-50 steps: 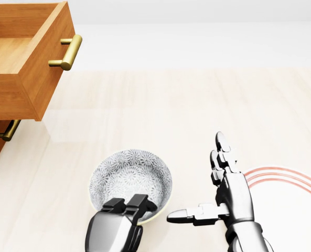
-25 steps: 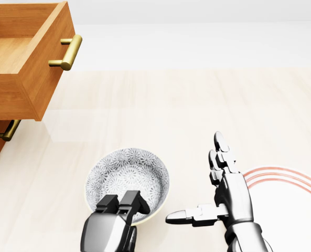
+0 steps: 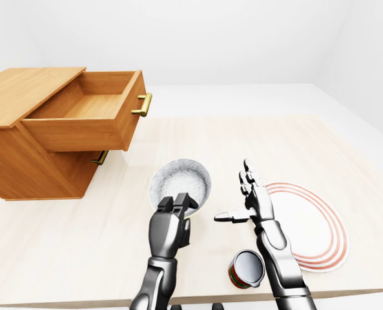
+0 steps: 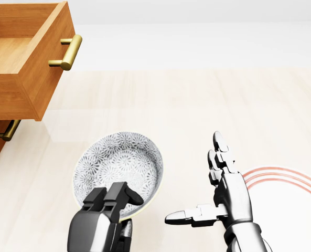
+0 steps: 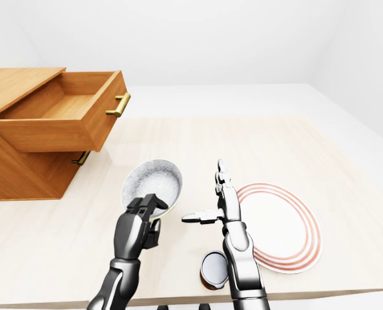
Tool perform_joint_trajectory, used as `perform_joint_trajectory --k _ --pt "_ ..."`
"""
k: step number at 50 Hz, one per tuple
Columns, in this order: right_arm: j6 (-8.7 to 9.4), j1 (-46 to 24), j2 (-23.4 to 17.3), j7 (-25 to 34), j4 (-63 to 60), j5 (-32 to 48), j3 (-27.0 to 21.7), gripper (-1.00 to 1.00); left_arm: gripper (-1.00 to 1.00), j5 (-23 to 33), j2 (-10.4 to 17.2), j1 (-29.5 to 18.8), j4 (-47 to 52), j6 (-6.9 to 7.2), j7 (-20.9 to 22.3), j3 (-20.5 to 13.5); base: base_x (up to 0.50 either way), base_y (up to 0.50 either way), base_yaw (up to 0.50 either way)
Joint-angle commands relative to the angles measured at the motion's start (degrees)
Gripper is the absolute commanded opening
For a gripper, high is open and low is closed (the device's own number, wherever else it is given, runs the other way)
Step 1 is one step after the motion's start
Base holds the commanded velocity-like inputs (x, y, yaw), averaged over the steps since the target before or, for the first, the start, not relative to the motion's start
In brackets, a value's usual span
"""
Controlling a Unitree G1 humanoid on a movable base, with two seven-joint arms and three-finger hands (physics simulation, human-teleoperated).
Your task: Put the bowl on top of the cabinet.
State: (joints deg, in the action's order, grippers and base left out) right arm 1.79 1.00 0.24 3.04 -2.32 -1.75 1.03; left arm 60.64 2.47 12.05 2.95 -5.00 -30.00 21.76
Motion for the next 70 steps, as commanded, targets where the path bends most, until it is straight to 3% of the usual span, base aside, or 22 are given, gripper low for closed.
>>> perform_joint_trajectory --k 1,11,32,39,48,57,63,64,66,70 --pt "-0.23 -0.28 0.10 0.00 0.65 0.06 0.14 1.00 -0.94 -1.57 1.36 3.03 8.99 0.00 0.00 1.25 0.00 0.00 0.00" --pt "-0.21 -0.45 0.13 0.08 0.92 0.16 0.30 1.00 -0.94 -5.34 2.46 5.33 21.56 0.00 0.00 2.08 0.00 0.00 0.00" --pt "-0.66 -0.59 0.31 0.00 1.69 0.79 0.85 1.00 -0.95 -10.36 2.23 5.34 38.17 0.00 11.47 1.24 0.00 0.00 0.00" --pt "-0.59 -0.62 0.36 -0.06 1.63 0.85 0.96 1.00 -0.95 -12.89 0.19 1.81 44.17 0.00 17.61 -0.92 0.00 0.00 0.00" --pt "-0.43 -0.63 0.34 -0.07 1.46 0.84 0.94 1.00 -0.95 -15.46 -1.00 -0.89 46.10 0.00 21.49 -3.56 0.00 0.00 0.00" --pt "-0.07 -0.27 0.35 -0.04 0.53 0.86 1.07 1.00 -0.95 -18.11 -3.62 -6.35 51.63 0.00 28.31 -5.90 0.00 0.00 0.00" --pt "-0.01 0.02 0.33 -0.02 0.10 0.89 1.14 1.00 -0.95 -20.02 -4.20 -11.25 52.52 0.00 31.55 -10.47 0.00 0.00 0.00" --pt "0.07 0.12 0.32 0.02 -0.17 0.78 1.09 1.00 -0.95 -20.43 -4.29 -12.34 52.72 0.31 32.24 -11.34 0.00 0.00 0.00" --pt "0.13 0.15 0.32 0.04 -0.30 0.79 1.12 1.00 -0.95 -21.71 -4.35 -15.38 53.70 3.21 34.16 -13.79 0.00 0.00 0.00" --pt "-0.08 0.05 0.40 0.00 0.09 0.89 1.24 1.00 -0.95 -24.56 -2.77 -20.08 53.61 6.48 35.77 -19.10 0.00 0.00 0.00"
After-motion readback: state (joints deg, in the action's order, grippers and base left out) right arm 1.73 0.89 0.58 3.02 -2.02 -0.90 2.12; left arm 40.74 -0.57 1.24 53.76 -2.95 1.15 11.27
